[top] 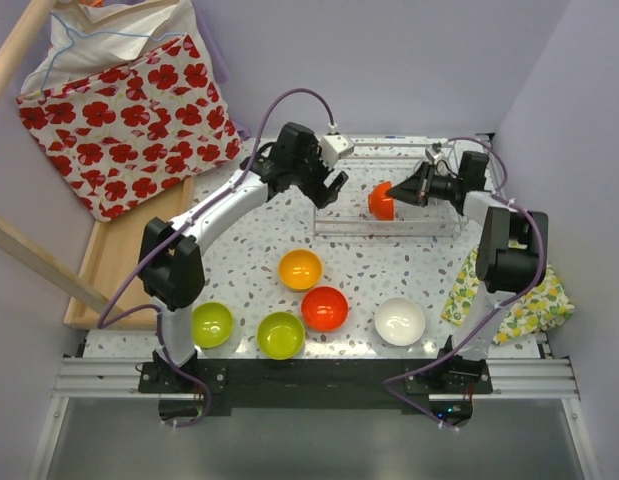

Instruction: Load the bowls into the dish rack

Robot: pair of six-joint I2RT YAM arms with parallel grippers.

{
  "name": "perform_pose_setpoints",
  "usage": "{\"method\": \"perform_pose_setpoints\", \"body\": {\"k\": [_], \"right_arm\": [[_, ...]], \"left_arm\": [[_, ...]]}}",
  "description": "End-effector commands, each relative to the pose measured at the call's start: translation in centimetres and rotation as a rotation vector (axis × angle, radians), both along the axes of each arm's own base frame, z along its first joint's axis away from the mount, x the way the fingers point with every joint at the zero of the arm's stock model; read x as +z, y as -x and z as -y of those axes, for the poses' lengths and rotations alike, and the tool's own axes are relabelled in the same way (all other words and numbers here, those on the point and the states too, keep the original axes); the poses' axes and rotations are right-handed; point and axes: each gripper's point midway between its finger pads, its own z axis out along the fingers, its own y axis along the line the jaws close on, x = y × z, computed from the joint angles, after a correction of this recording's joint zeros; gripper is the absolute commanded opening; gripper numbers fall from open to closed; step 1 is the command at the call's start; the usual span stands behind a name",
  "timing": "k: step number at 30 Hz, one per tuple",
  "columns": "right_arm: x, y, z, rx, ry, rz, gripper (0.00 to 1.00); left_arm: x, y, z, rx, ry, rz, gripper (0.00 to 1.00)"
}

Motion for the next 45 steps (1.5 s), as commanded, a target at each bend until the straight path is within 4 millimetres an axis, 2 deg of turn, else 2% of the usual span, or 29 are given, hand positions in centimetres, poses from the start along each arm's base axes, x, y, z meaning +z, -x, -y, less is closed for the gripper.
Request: {"method": "perform_pose_setpoints", "body": {"k": [1, 3, 4, 5, 6, 7, 8, 12, 13, 18, 26, 29, 31, 32, 33, 35, 36, 39, 40, 42, 43, 44, 45], "right_arm": [[-1.5, -0.4, 0.1, -0.016, 0.009, -0.037, 0.0], [-1.8, -0.5, 0.2, -0.015, 0.049, -0.03, 0.01], [-2.2, -0.4, 0.4, -0.016, 0.072, -0.048, 0.04], [-3.1, 0.6, 0.5, 0.005, 0.108, -0.078, 0.07], [-2.7, 0.3, 0.8, 0.009, 0.139, -0.061, 0.11], [-3.4, 0.2, 1.2, -0.005, 0.192, -0.069, 0.15], [-3.8, 0.9, 1.4, 0.011, 0.231, -0.078, 0.21], [-3.8, 0.9, 3.3, -0.021, 0.379, -0.034, 0.3], [-3.2, 0.9, 3.7, -0.034, 0.402, -0.01, 0.31], [-2.6, 0.5, 6.4, -0.122, 0.491, 0.0, 0.33], [-1.4, 0.6, 9.4, -0.167, 0.641, 0.052, 0.35], [-0.9, 0.6, 10.5, -0.182, 0.727, 0.101, 0.36], [0.6, 0.4, 11.1, -0.194, 0.784, 0.186, 0.38], [0.8, 0.7, 11.2, -0.198, 0.793, 0.206, 0.38], [2.0, 0.7, 11.3, -0.213, 0.809, 0.253, 0.39], [3.1, 0.7, 11.3, -0.23, 0.819, 0.311, 0.4], [4.3, 0.8, 11.3, -0.241, 0.824, 0.347, 0.4], [6.4, 1.1, 10.3, -0.225, 0.798, 0.451, 0.41], [7.5, 1.5, 9.6, -0.207, 0.791, 0.505, 0.41], [8.5, 2.4, 8.2, -0.154, 0.795, 0.571, 0.43], [9.0, 3.6, 6.4, -0.069, 0.816, 0.648, 0.43], [9.1, 4.4, 5.3, -0.013, 0.826, 0.69, 0.44], [9.1, 5.3, 4.1, 0.048, 0.829, 0.73, 0.45]], "left_arm": [[0.8, -0.7, 0.7, -0.003, 0.025, 0.027, 0.89], [0.7, -0.6, 0.8, -0.008, 0.025, 0.025, 0.89], [0.7, -0.6, 0.8, -0.007, 0.024, 0.027, 0.89], [0.7, -0.7, 0.8, -0.006, 0.025, 0.025, 0.89], [0.6, -0.6, 0.8, -0.008, 0.024, 0.025, 0.89], [0.7, -0.7, 0.8, -0.007, 0.026, 0.025, 0.89], [0.7, -0.7, 0.9, -0.01, 0.028, 0.025, 0.89], [0.4, -0.8, 1.2, -0.01, 0.037, 0.016, 0.89], [0.5, -0.8, 1.3, -0.012, 0.04, 0.017, 0.89], [0.3, -0.9, 1.4, -0.011, 0.045, 0.012, 0.89], [0.7, -1.0, 1.6, -0.011, 0.059, 0.015, 0.89], [1.6, -1.6, 1.5, 0.008, 0.062, 0.045, 0.89], [2.8, -3.1, 0.6, 0.094, 0.053, 0.106, 0.9], [3.3, -3.6, 0.3, 0.116, 0.053, 0.129, 0.91], [4.2, -4.1, 0.2, 0.12, 0.047, 0.161, 0.91], [5.1, -4.9, -0.3, 0.151, 0.035, 0.2, 0.91], [5.8, -5.2, -0.4, 0.155, 0.034, 0.222, 0.91], [7.7, -5.6, -1.0, 0.187, 0.032, 0.274, 0.91], [8.7, -5.6, -1.4, 0.202, 0.033, 0.296, 0.92], [9.5, -5.7, -2.4, 0.232, 0.008, 0.323, 0.94], [10.3, -5.6, -3.3, 0.264, -0.005, 0.344, 0.95], [10.5, -5.6, -3.9, 0.277, -0.019, 0.351, 0.96], [9.8, -5.4, -4.6, 0.287, -0.05, 0.348, 0.97]]}}
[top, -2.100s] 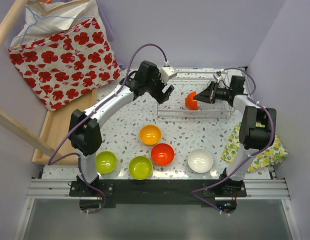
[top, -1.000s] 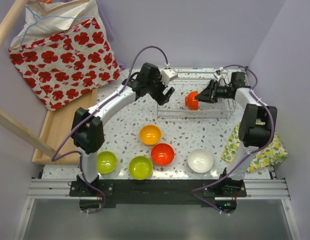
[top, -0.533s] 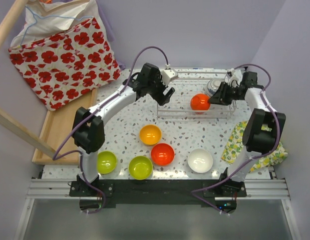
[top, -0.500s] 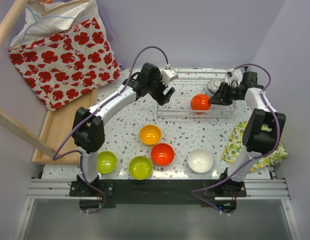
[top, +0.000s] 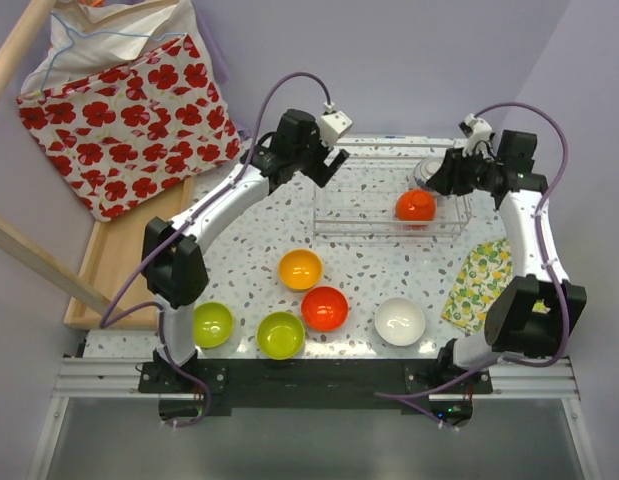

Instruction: Load the bowls into the dish rack

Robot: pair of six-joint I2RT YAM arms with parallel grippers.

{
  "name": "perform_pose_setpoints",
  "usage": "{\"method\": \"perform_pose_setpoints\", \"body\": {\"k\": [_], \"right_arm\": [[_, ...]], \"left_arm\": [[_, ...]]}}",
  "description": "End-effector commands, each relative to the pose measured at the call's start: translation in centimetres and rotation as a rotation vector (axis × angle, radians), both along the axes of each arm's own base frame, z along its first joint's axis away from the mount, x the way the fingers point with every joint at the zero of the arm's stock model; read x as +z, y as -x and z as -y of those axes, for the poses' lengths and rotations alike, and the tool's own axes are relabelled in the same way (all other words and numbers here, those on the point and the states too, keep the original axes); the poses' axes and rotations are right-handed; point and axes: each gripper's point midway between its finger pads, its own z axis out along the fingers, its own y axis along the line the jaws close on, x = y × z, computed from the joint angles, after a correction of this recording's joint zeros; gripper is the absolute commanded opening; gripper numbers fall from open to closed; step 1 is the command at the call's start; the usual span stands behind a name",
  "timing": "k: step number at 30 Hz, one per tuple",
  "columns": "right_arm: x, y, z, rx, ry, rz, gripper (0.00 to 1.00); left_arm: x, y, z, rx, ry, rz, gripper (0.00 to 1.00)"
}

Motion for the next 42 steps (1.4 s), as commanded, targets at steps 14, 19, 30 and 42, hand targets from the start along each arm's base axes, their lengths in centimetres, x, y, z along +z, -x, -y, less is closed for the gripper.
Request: {"method": "perform_pose_setpoints", "body": {"k": [14, 19, 30, 42], "right_arm": [[-8.6, 17.6, -17.8, 1.137, 0.516, 0.335, 0.51], [-11.2, 21.3, -21.9, 1.373, 0.574, 0.352, 0.5], [-15.1, 25.7, -22.0, 1.631, 0.715, 0.36, 0.47], [-17.6, 26.1, -22.2, 1.678, 0.754, 0.33, 0.44]], "left_arm": [[1.5, 2.2, -14.5, 0.314, 0.004, -0.022, 1.0], [1.7, 3.4, -14.5, 0.299, 0.028, -0.027, 1.0], [2.7, 6.0, -15.7, 0.291, 0.047, -0.007, 1.0], [2.4, 6.7, -15.2, 0.259, 0.069, -0.018, 1.0]]}}
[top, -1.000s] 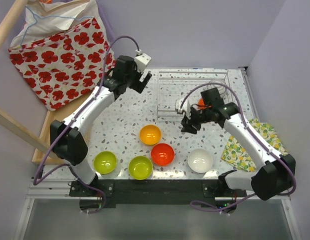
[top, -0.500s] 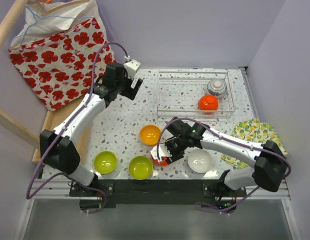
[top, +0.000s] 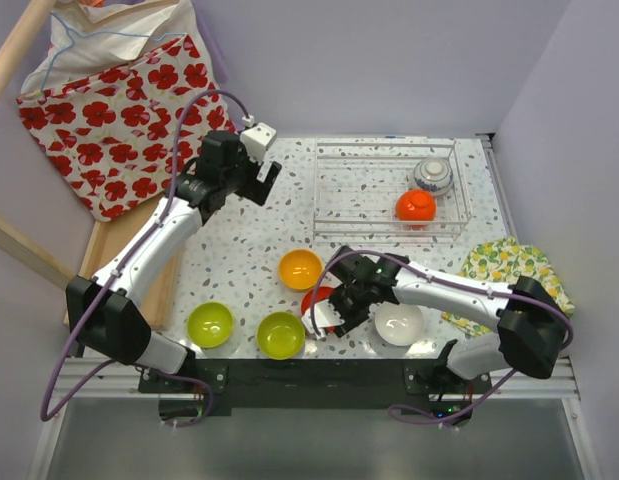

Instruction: Load the bowls into the dish rack

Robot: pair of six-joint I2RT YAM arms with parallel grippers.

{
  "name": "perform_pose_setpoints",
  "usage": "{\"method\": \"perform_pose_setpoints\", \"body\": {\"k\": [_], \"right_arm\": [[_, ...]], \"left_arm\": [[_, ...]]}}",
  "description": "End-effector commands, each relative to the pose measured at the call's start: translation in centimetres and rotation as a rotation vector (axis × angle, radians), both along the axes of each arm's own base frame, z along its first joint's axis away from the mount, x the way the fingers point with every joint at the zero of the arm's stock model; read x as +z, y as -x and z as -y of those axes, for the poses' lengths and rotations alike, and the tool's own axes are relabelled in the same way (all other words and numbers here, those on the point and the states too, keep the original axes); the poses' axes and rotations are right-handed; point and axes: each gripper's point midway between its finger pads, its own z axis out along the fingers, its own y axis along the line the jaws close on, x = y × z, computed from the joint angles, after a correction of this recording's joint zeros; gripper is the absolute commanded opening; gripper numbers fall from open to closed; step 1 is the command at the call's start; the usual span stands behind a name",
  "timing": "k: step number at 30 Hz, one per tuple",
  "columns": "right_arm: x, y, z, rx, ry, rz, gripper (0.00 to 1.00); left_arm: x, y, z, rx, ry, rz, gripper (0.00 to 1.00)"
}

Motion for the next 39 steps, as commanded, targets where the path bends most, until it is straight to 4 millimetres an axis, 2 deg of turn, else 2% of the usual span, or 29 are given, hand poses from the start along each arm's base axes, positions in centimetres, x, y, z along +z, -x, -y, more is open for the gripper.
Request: {"method": "perform_pose_setpoints", "body": {"k": [1, 4, 5, 8, 9, 11, 13, 17, 18, 20, 21, 22, 23, 25, 26, 28, 29, 30, 31, 32, 33, 34, 35, 36, 37, 38, 39], "right_arm": [[-0.7, -0.1, -0.1, 0.036, 0.003, 0.035, 0.44], [-1.0, 0.2, 0.5, 0.035, 0.011, 0.033, 0.36], [-1.0, 0.3, 0.6, 0.033, 0.011, 0.033, 0.28], [-0.7, 0.4, 0.7, 0.023, 0.004, 0.032, 0.17], [-0.5, 0.4, 0.8, 0.022, 0.001, 0.033, 0.09], [0.3, 0.2, 0.7, 0.015, -0.015, 0.051, 0.01], [1.7, 0.3, 0.7, 0.015, -0.029, 0.059, 0.0], [6.7, -0.4, 0.6, -0.087, -0.106, 0.065, 0.0], [8.9, -1.3, 0.0, -0.141, -0.166, 0.059, 0.0], [11.1, -2.3, -0.4, -0.271, -0.233, -0.013, 0.0], [13.5, -3.9, -0.7, -0.348, -0.311, -0.053, 0.0], [14.7, -4.8, -0.8, -0.411, -0.351, -0.091, 0.0], [16.7, -7.3, -0.2, -0.563, -0.419, -0.139, 0.0], [18.3, -8.8, -0.3, -0.656, -0.501, -0.269, 0.0], [19.4, -10.9, 0.5, -0.771, -0.558, -0.317, 0.0], [20.5, -12.1, 0.8, -0.826, -0.626, -0.392, 0.0], [21.2, -13.8, 1.7, -0.902, -0.677, -0.415, 0.0], [21.5, -14.4, 2.0, -0.923, -0.703, -0.427, 0.0], [21.4, -15.1, 2.3, -0.944, -0.718, -0.448, 0.0], [21.8, -16.3, 3.3, -0.982, -0.753, -0.469, 0.0], [21.7, -17.0, 3.8, -1.008, -0.762, -0.498, 0.0], [21.2, -17.9, 4.1, -1.04, -0.766, -0.539, 0.0], [21.7, -19.0, 5.2, -1.096, -0.809, -0.607, 0.0], [21.8, -19.7, 5.8, -1.133, -0.833, -0.66, 0.0], [21.5, -20.5, 6.2, -1.17, -0.854, -0.717, 0.0], [21.7, -21.6, 7.4, -1.223, -0.909, -0.787, 0.0], [21.4, -22.1, 7.9, -1.251, -0.93, -0.819, 0.0]], "left_arm": [[1.4, -0.1, 0.2, -0.001, 0.045, 0.037, 1.0], [1.2, 0.0, 0.5, -0.019, 0.051, 0.029, 1.0], [1.1, 0.0, 0.6, -0.022, 0.052, 0.029, 1.0], [0.9, 0.0, 0.7, -0.026, 0.052, 0.024, 1.0], [0.9, 0.1, 0.8, -0.031, 0.056, 0.022, 1.0], [0.8, 0.1, 0.8, -0.032, 0.056, 0.02, 1.0], [1.2, 0.1, 0.9, -0.039, 0.06, 0.022, 1.0], [2.3, 0.0, 1.7, -0.074, 0.08, 0.033, 0.99], [2.5, -0.1, 2.0, -0.091, 0.087, 0.034, 0.99], [3.5, -0.6, 2.5, -0.104, 0.101, 0.051, 0.99], [4.5, -0.8, 2.8, -0.114, 0.11, 0.069, 0.98], [4.8, -1.0, 3.0, -0.117, 0.113, 0.076, 0.98], [4.6, -1.4, 3.2, -0.119, 0.113, 0.071, 0.98], [5.5, -2.0, 3.8, -0.124, 0.11, 0.093, 0.97], [4.9, -2.5, 4.1, -0.123, 0.105, 0.082, 0.97], [5.8, -3.2, 5.1, -0.131, 0.105, 0.107, 0.95], [5.2, -3.8, 5.6, -0.136, 0.098, 0.097, 0.92], [5.9, -4.0, 6.5, -0.165, 0.105, 0.112, 0.86], [5.8, -4.2, 7.3, -0.19, 0.097, 0.114, 0.85], [4.7, -4.7, 8.0, -0.197, 0.087, 0.096, 0.85], [5.2, -5.2, 8.5, -0.202, 0.091, 0.107, 0.84], [4.9, -5.4, 9.2, -0.211, 0.096, 0.101, 0.84], [3.7, -5.9, 9.9, -0.216, 0.092, 0.079, 0.84], [4.2, -6.3, 10.5, -0.221, 0.103, 0.088, 0.84], [3.9, -6.2, 11.5, -0.238, 0.106, 0.083, 0.84], [2.7, -6.6, 12.2, -0.247, 0.102, 0.063, 0.84], [2.9, -6.9, 12.9, -0.252, 0.112, 0.067, 0.83]]}}
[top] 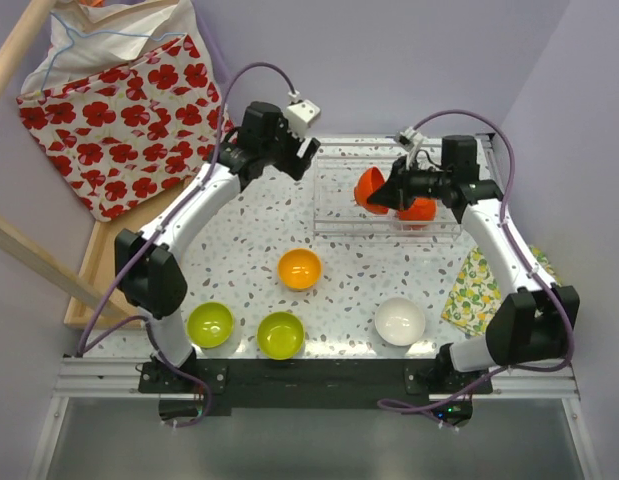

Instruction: Load the bowls into the dish rack

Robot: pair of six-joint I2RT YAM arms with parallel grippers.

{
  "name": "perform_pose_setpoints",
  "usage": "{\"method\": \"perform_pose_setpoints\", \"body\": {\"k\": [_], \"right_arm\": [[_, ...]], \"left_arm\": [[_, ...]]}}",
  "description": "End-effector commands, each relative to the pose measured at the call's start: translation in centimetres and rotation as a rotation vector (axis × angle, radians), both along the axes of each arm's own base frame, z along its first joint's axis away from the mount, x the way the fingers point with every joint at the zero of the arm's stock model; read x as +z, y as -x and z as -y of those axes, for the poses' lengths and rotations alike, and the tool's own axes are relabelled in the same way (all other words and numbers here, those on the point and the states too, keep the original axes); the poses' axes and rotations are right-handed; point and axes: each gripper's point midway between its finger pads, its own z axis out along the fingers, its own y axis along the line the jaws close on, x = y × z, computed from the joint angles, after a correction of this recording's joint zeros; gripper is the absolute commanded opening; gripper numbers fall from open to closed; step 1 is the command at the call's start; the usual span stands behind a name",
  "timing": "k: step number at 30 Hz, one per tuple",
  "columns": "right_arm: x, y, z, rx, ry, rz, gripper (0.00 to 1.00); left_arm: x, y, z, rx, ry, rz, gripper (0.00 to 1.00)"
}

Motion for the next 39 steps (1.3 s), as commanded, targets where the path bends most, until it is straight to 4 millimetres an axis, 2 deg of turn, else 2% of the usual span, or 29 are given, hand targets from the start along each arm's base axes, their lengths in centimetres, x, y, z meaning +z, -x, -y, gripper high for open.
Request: {"method": "perform_pose_setpoints", "body": {"k": [1, 2, 4, 6, 7, 8, 9, 12, 13, 16, 17, 20, 21, 23, 24, 26, 27, 29, 33, 39], "right_arm": [[2.2, -2.7, 1.6, -0.116, -0.314, -0.207, 0.0], [1.8, -3.7, 2.8, -0.146, -0.343, -0.191, 0.0], [0.8, -4.7, 3.7, -0.194, -0.395, -0.243, 0.0], [0.0, -5.1, 4.2, -0.217, -0.421, -0.272, 0.0], [-0.5, -5.4, 4.6, -0.232, -0.433, -0.284, 0.0], [-1.2, -5.6, 4.8, -0.24, -0.433, -0.3, 0.0], [-1.7, -5.7, 5.1, -0.245, -0.435, -0.316, 0.0], [-3.1, -6.3, 6.0, -0.265, -0.445, -0.357, 0.0], [-3.5, -6.6, 6.6, -0.281, -0.451, -0.363, 0.0], [-4.6, -7.2, 7.4, -0.3, -0.46, -0.392, 0.0], [-4.9, -7.4, 7.7, -0.306, -0.461, -0.398, 0.0], [-5.7, -7.8, 8.3, -0.319, -0.459, -0.416, 0.0], [-6.0, -8.0, 8.5, -0.326, -0.453, -0.423, 0.0], [-6.6, -7.9, 8.7, -0.331, -0.434, -0.432, 0.0], [-6.8, -7.9, 8.8, -0.332, -0.429, -0.435, 0.0], [-7.4, -7.8, 9.1, -0.341, -0.421, -0.453, 0.0], [-7.4, -7.8, 9.1, -0.341, -0.419, -0.454, 0.0], [-7.6, -7.7, 9.2, -0.343, -0.409, -0.46, 0.0], [-7.6, -8.0, 9.6, -0.343, -0.38, -0.454, 0.0], [-8.1, -8.1, 10.1, -0.355, -0.364, -0.484, 0.0]], "left_arm": [[0.3, -1.1, 4.1, -0.063, 0.039, 0.024, 0.83], [0.5, -1.2, 4.8, -0.073, 0.046, 0.032, 0.83], [-1.1, -1.1, 6.4, -0.099, 0.033, 0.009, 0.8], [-1.5, -0.8, 7.9, -0.132, 0.035, 0.008, 0.77], [-2.6, -0.9, 8.5, -0.141, 0.029, -0.008, 0.75], [-2.6, -1.0, 9.1, -0.15, 0.033, -0.005, 0.71], [-3.7, -0.9, 10.0, -0.165, 0.027, -0.022, 0.68], [-3.8, -0.7, 11.7, -0.191, 0.027, -0.011, 0.57], [-4.6, -0.9, 12.1, -0.197, 0.018, -0.017, 0.54], [-5.3, -0.7, 13.4, -0.218, 0.006, -0.012, 0.35], [-5.5, -0.7, 13.7, -0.222, 0.005, -0.012, 0.2], [-6.3, -0.5, 14.7, -0.244, 0.009, -0.021, 0.0], [-7.2, -0.5, 15.0, -0.253, 0.008, -0.038, 0.0], [-7.2, -0.4, 15.9, -0.279, 0.031, -0.046, 0.0], [-8.0, -0.4, 16.3, -0.285, 0.034, -0.06, 0.0], [-7.8, -0.4, 17.3, -0.298, 0.057, -0.06, 0.0], [-8.7, -0.5, 17.7, -0.303, 0.055, -0.072, 0.0], [-8.3, -0.4, 18.5, -0.317, 0.081, -0.072, 0.0], [-9.6, -0.1, 19.8, -0.342, 0.1, -0.099, 0.0], [-10.1, 0.8, 21.7, -0.384, 0.138, -0.118, 0.0]]}}
